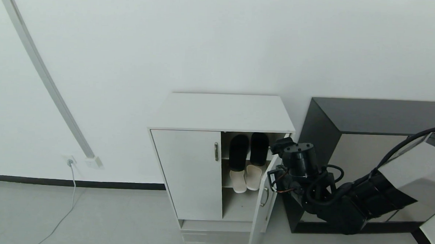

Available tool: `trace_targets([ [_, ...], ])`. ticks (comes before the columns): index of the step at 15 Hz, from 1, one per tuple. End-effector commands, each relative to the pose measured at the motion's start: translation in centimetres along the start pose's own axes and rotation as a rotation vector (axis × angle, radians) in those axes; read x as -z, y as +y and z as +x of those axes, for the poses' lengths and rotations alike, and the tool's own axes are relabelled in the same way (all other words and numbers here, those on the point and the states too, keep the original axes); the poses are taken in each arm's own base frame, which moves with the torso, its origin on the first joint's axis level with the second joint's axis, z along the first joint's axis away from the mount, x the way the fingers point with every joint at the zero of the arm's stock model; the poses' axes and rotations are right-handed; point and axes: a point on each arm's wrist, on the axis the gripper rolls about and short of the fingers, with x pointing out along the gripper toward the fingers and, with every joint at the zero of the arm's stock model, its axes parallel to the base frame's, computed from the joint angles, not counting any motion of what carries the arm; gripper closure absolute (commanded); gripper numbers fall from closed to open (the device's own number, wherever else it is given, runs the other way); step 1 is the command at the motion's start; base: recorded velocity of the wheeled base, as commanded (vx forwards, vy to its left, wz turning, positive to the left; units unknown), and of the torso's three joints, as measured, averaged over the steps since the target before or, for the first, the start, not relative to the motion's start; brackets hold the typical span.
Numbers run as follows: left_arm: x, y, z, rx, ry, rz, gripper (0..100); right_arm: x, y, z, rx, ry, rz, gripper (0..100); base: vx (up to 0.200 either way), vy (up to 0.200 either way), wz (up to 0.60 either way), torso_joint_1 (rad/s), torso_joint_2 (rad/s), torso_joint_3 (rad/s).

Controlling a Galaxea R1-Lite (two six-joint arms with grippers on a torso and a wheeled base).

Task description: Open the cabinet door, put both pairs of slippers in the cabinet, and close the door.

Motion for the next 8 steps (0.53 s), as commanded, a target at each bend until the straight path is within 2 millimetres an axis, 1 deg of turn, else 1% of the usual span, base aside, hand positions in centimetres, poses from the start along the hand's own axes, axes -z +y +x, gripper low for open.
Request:
trace_targets([
  [1,0.0,0.0,0.0,-0.001,0.001,0.000,100,0.7,-0.3,0.5,0.010,0.028,-0.010,100,0.000,0.000,0.00,0.000,0.00,0.000],
  [3,0.0,0.0,0.0,-0.001,0.001,0.000,100,1.9,0.3,1.7,0.006,0.060,-0.024,100,0.000,0.000,0.00,0.000,0.00,0.000],
  [5,0.0,0.0,0.0,-0.001,0.001,0.000,100,2.5,0.8,2.5,0.002,0.068,-0.022,100,0.000,0.000,0.00,0.000,0.00,0.000],
  [6,0.0,0.0,0.0,-0.001,0.001,0.000,100,3.0,1.3,3.3,-0.010,0.059,-0.016,100,0.000,0.000,0.00,0.000,0.00,0.000],
  [7,0.0,0.0,0.0,-0.001,0.001,0.000,100,3.0,1.4,3.4,-0.012,0.054,-0.013,100,0.000,0.000,0.00,0.000,0.00,0.000],
  [8,0.0,0.0,0.0,-0.001,0.001,0.000,100,3.2,2.2,4.9,-0.021,-0.017,0.038,100,0.000,0.000,0.00,0.000,0.00,0.000],
])
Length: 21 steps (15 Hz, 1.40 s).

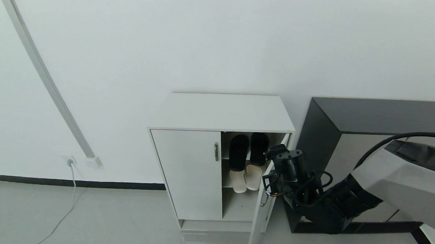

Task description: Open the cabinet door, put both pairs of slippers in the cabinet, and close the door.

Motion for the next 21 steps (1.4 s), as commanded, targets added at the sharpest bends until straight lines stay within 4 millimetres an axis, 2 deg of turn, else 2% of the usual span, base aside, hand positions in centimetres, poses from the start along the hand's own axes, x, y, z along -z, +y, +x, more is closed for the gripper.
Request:
trace_targets([
  [1,0.0,0.0,0.0,0.002,0.001,0.000,100,1.5,1.5,2.6,-0.025,-0.053,0.044,100,0.000,0.000,0.00,0.000,0.00,0.000],
  [6,0.0,0.0,0.0,0.000,0.001,0.000,100,-0.2,1.8,2.3,-0.190,-0.154,0.203,100,0.000,0.000,0.00,0.000,0.00,0.000],
  [8,0.0,0.0,0.0,0.000,0.001,-0.002,100,0.1,1.3,1.4,-0.263,-0.158,0.199,100,0.000,0.000,0.00,0.000,0.00,0.000],
  [12,0.0,0.0,0.0,0.000,0.001,0.000,100,2.1,-0.2,-0.7,-0.482,-0.131,0.165,100,0.000,0.000,0.00,0.000,0.00,0.000],
  [14,0.0,0.0,0.0,0.000,0.001,0.000,100,3.2,-0.4,-1.2,-0.528,-0.126,0.107,100,0.000,0.000,0.00,0.000,0.00,0.000],
  [16,0.0,0.0,0.0,0.000,0.001,0.000,100,3.3,-0.4,-1.2,-0.530,-0.126,0.095,100,0.000,0.000,0.00,0.000,0.00,0.000],
  [21,0.0,0.0,0.0,0.000,0.001,0.000,100,3.2,-0.4,-1.2,-0.529,-0.130,0.096,100,0.200,0.000,0.00,-0.002,0.00,0.003],
])
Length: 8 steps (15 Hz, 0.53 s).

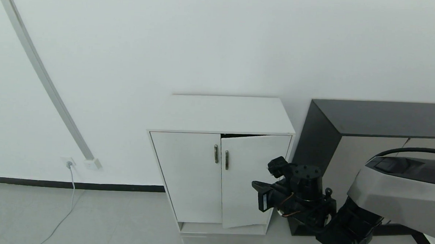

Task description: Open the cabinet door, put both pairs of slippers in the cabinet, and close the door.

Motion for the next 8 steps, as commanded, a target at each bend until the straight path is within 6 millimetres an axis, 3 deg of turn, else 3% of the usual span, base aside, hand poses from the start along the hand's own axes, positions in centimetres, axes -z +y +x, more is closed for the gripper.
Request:
trace_targets([
  [1,0.00,0.00,0.01,-0.001,0.002,0.000,100,-0.04,0.01,-0.03,-0.001,-0.003,-0.001,100,0.200,0.000,0.00,-0.012,-0.01,0.012],
  [7,0.00,0.00,0.01,-0.001,0.002,0.000,100,0.01,0.06,0.08,-0.003,-0.006,-0.001,100,0.200,0.000,0.00,0.010,0.00,0.003],
  [8,0.00,0.00,0.01,-0.001,0.002,0.000,100,0.05,0.00,0.10,-0.001,-0.005,-0.001,100,0.000,0.000,0.00,0.000,0.00,0.000],
])
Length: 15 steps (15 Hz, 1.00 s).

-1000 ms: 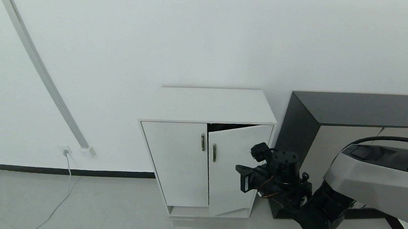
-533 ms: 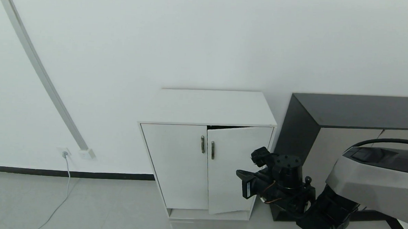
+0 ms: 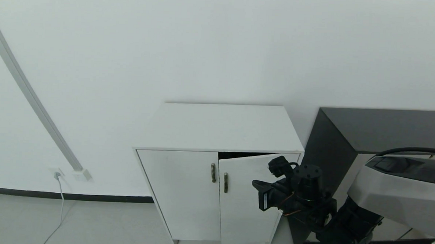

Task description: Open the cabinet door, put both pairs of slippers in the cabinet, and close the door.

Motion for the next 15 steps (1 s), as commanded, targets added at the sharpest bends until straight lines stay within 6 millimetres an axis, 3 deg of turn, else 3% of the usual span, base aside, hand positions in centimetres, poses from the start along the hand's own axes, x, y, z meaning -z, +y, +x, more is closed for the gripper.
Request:
trace_targets([
  [1,0.0,0.0,0.0,0.000,0.001,0.000,100,0.1,-0.1,0.1,0.001,0.003,0.000,100,0.000,0.000,0.00,0.000,0.00,0.000],
  [15,0.0,0.0,0.0,0.000,0.001,0.000,100,0.3,-1.3,3.1,0.025,-0.040,0.008,100,0.000,0.000,0.00,0.000,0.00,0.000],
])
